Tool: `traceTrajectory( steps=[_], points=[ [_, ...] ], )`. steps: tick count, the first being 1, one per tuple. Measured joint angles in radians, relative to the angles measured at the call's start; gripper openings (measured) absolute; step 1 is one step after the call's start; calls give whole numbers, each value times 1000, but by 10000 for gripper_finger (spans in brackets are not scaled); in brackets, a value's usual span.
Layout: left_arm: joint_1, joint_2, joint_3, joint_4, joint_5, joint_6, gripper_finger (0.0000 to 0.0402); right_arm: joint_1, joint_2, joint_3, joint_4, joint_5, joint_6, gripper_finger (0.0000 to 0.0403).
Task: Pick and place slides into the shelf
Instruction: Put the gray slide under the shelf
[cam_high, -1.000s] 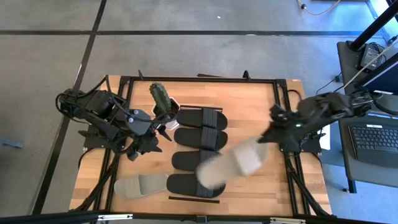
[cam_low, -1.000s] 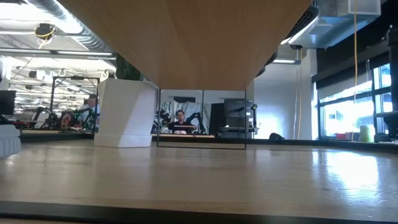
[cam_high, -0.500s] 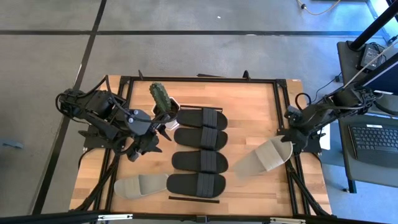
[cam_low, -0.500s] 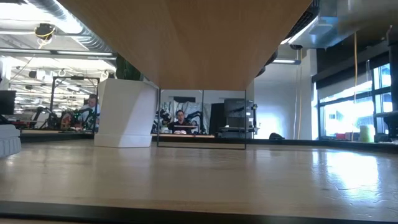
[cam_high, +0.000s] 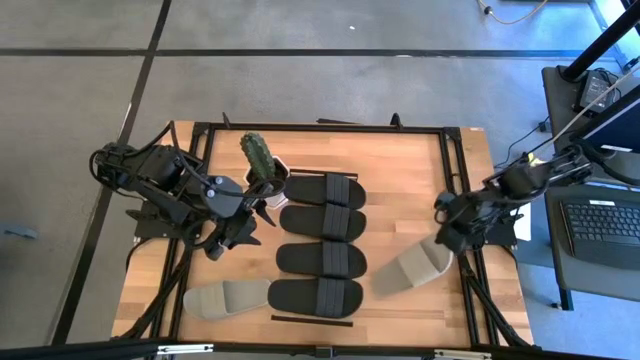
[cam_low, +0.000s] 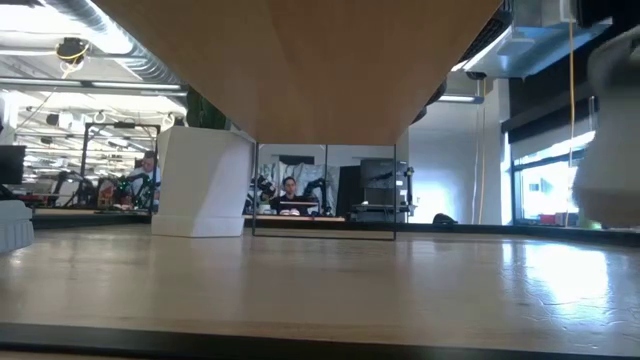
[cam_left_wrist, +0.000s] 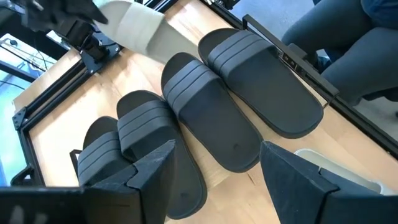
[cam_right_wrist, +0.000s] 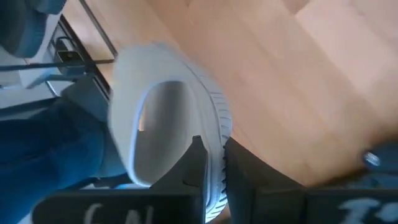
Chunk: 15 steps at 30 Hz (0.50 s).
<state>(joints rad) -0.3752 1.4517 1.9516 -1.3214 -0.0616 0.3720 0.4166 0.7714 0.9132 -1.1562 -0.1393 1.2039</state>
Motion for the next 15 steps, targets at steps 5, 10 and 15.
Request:
traceTrajectory(
  steps=[5,10,15],
  points=[
    [0,0,0,-4,0,0,221,0,-39,-169,171,-16,55,35],
    [0,0,0,-20,0,0,221,0,-56,-328,368,-16,148,35],
    [0,0,0,-27,0,0,221,0,-55,-468,494,23,239,35]
  ],
)
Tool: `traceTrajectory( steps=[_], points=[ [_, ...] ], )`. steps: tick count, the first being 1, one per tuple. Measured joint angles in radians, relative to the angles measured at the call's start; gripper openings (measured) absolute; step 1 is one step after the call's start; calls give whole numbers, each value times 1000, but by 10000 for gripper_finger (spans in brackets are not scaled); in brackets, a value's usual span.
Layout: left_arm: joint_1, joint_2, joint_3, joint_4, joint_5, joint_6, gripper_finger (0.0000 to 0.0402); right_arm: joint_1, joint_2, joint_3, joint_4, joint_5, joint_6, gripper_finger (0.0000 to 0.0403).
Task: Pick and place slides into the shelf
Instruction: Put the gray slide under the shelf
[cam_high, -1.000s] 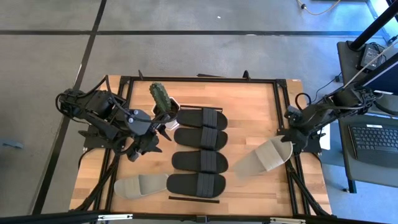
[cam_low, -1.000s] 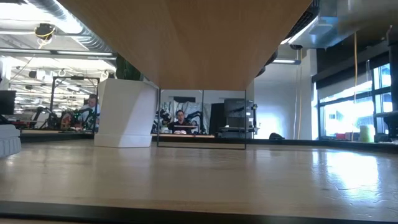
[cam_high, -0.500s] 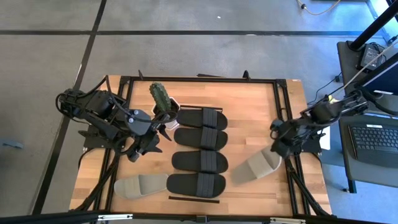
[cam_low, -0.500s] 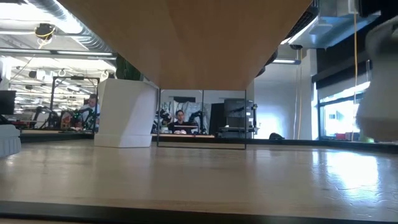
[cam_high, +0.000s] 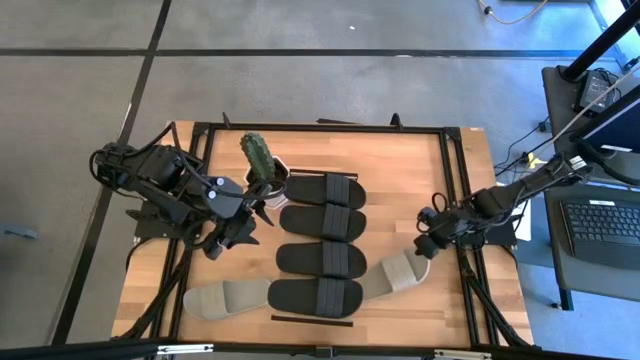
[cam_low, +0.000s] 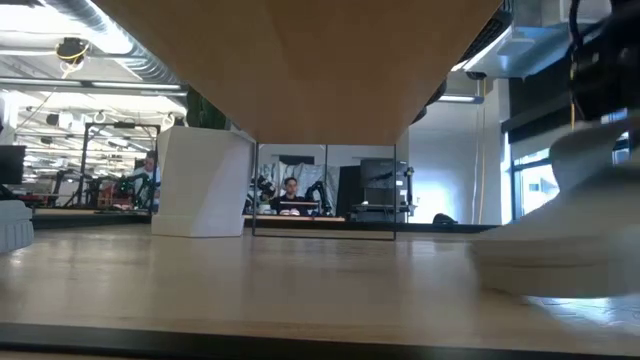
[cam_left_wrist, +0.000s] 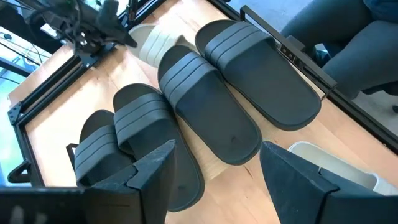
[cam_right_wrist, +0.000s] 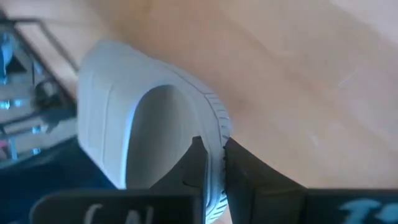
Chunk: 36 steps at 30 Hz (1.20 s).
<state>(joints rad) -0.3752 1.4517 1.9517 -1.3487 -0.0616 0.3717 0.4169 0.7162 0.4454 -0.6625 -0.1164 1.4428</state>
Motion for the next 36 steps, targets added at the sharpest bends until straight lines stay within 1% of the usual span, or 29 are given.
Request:
traceTrajectory(
  steps=[2,5,7,9,16,24,27,30,36],
  points=[
    [0,0,0,-1,0,-4,221,5,1,-57,80,24,48,35],
    [0,0,0,-6,0,-5,221,33,2,-141,281,71,105,35],
    [0,0,0,-6,0,-6,221,64,8,-190,403,135,146,35],
    [0,0,0,-6,0,-6,221,97,25,-225,484,192,163,35],
    [0,0,0,-6,0,-6,221,230,132,-254,557,375,322,35],
    [0,0,0,-6,0,-6,221,329,335,-254,853,598,338,35],
    [0,0,0,-6,0,-6,221,345,432,-244,938,620,362,35],
    [0,0,0,-5,0,-6,221,361,531,-197,938,619,389,35],
    [0,0,0,-5,0,-6,221,372,717,-57,941,616,387,35]
  ],
)
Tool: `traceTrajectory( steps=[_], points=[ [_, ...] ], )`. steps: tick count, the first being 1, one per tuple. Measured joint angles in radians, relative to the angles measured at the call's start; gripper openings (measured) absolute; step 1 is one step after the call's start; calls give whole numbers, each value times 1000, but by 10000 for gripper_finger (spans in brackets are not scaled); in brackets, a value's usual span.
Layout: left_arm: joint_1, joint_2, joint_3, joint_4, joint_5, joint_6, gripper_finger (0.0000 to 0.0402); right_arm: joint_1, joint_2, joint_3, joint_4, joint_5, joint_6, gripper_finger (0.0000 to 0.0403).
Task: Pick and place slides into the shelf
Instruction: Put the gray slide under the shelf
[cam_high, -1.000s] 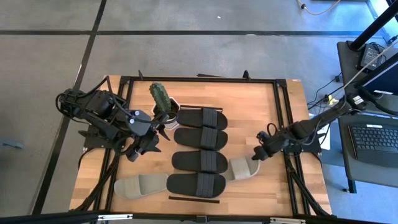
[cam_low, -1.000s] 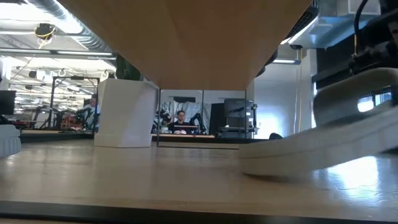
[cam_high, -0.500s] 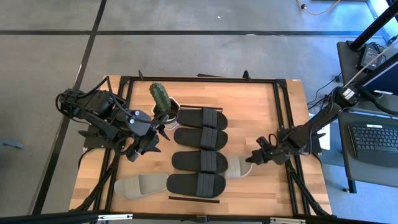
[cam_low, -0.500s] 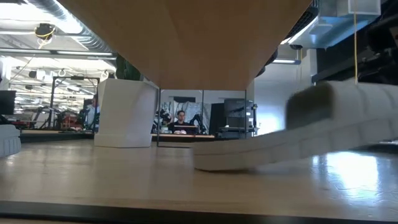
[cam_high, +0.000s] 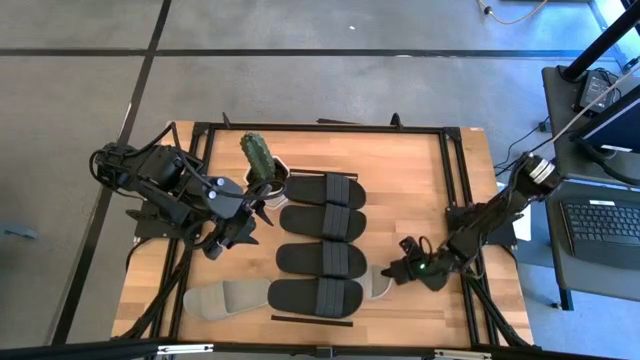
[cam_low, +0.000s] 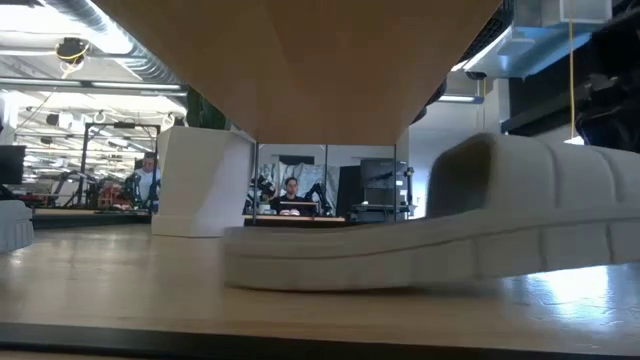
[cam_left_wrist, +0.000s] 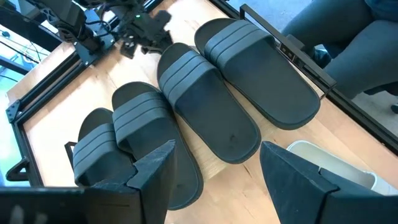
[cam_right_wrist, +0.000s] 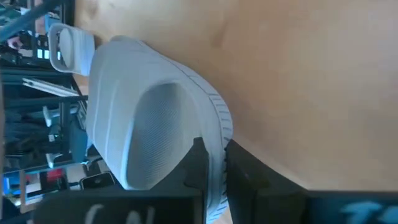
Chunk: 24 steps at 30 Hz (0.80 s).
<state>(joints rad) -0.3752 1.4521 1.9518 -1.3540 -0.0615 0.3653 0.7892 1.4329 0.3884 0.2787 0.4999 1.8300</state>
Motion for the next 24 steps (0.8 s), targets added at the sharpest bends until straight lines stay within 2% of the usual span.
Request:
traceTrajectory(
  steps=[12,24],
  points=[
    [0,1,0,0,0,0,221,-14,319,230,-7,22,-8,35],
    [0,1,0,0,3,0,221,-40,350,290,-23,54,-108,41]
  ],
)
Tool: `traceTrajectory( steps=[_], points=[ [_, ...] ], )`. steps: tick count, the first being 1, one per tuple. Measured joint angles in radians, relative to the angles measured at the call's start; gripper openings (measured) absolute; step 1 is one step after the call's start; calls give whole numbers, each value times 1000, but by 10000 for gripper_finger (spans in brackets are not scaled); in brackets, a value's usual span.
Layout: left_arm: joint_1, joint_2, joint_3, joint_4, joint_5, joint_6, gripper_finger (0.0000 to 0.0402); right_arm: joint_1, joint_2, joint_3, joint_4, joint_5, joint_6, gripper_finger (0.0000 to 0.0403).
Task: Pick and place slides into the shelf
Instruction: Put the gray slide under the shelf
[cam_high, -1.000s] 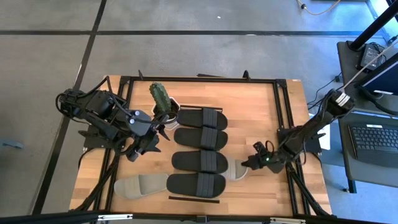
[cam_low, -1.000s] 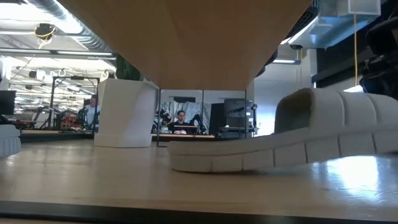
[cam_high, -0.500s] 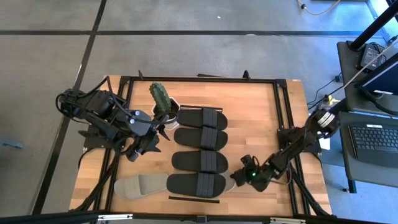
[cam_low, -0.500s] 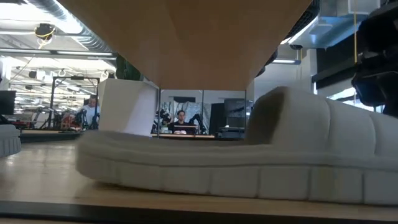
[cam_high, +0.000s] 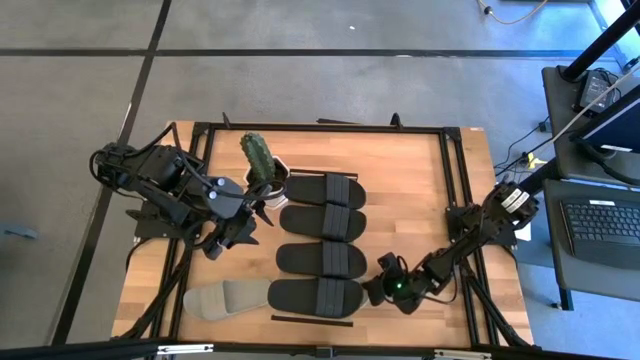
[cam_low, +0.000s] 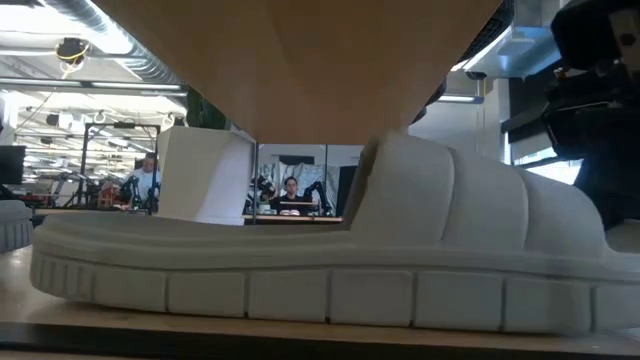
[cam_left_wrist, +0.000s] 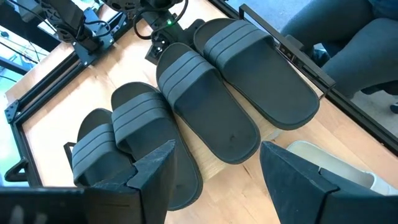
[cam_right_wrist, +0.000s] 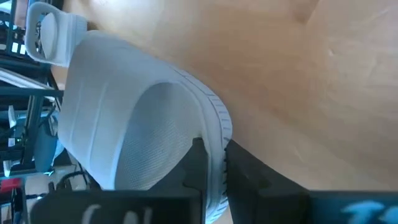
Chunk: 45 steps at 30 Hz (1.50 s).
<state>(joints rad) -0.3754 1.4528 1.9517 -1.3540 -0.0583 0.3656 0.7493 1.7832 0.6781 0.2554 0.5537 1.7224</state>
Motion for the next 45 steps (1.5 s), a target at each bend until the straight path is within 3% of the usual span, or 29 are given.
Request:
traceTrajectory(
  steps=[8,40,45],
  points=[
    [0,0,0,0,1,0,221,-2,1,-1,0,-2,-27,63],
    [0,0,0,-4,2,15,221,-21,2,-4,25,-73,-189,67],
    [-1,0,0,40,81,17,221,-22,2,-4,27,-78,-191,67]
  ],
)
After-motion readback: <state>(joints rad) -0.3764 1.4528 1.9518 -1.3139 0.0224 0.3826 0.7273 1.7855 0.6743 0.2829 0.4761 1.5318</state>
